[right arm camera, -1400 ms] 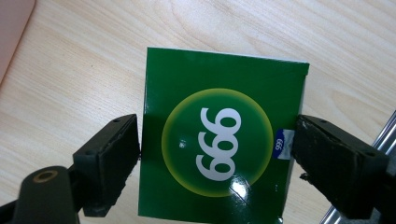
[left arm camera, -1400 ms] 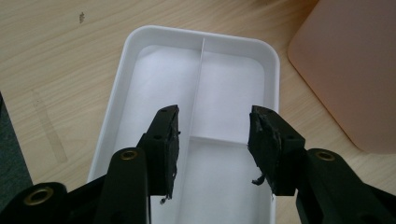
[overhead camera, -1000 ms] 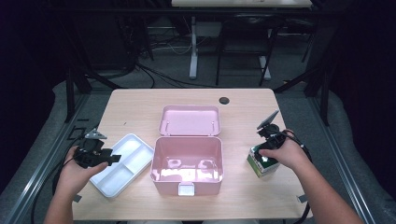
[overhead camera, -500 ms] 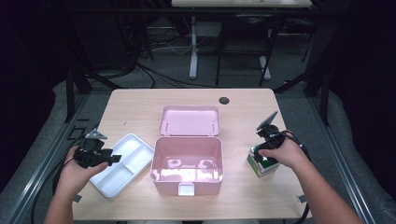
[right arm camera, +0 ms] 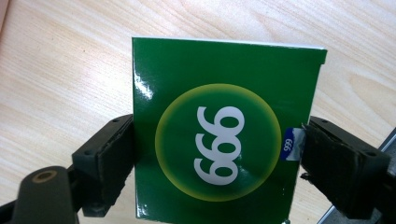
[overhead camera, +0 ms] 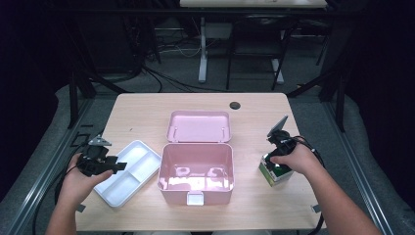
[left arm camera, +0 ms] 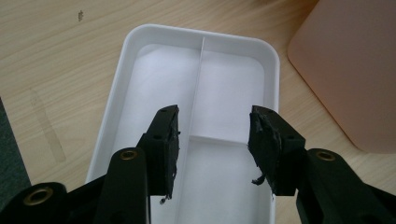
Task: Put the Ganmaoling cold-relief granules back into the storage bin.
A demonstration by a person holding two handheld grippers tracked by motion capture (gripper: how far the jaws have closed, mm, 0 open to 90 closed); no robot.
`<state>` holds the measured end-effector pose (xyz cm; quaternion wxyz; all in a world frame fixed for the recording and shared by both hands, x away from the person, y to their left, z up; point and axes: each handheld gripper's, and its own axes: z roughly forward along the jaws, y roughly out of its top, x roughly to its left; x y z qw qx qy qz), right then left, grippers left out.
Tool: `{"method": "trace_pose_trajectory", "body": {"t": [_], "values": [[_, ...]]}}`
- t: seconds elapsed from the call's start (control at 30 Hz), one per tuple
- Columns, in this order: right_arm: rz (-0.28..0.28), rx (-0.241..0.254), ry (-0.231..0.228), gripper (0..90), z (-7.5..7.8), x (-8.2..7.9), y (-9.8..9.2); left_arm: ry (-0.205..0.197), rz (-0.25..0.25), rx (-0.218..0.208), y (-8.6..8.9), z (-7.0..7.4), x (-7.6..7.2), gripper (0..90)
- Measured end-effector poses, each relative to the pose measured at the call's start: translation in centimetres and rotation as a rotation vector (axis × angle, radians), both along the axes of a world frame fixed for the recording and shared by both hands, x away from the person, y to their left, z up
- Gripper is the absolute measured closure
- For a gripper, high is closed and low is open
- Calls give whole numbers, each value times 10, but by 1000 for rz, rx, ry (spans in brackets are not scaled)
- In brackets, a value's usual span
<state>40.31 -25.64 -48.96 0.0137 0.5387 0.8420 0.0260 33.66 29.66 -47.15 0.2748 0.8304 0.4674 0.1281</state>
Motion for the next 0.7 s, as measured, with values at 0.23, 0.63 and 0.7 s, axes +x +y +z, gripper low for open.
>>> {"method": "trace_pose_trajectory", "body": {"t": [0.23,0.63,0.7], "values": [[8,8,-1,150,1,0,-1,4,-5,0,-1,-2,1,530],[-4,-8,-16,143,0,-2,1,8,-3,-3,-1,-2,1,531],[-6,-19,-16,142,-1,-2,3,9,-2,-3,-1,-2,1,531]]}}
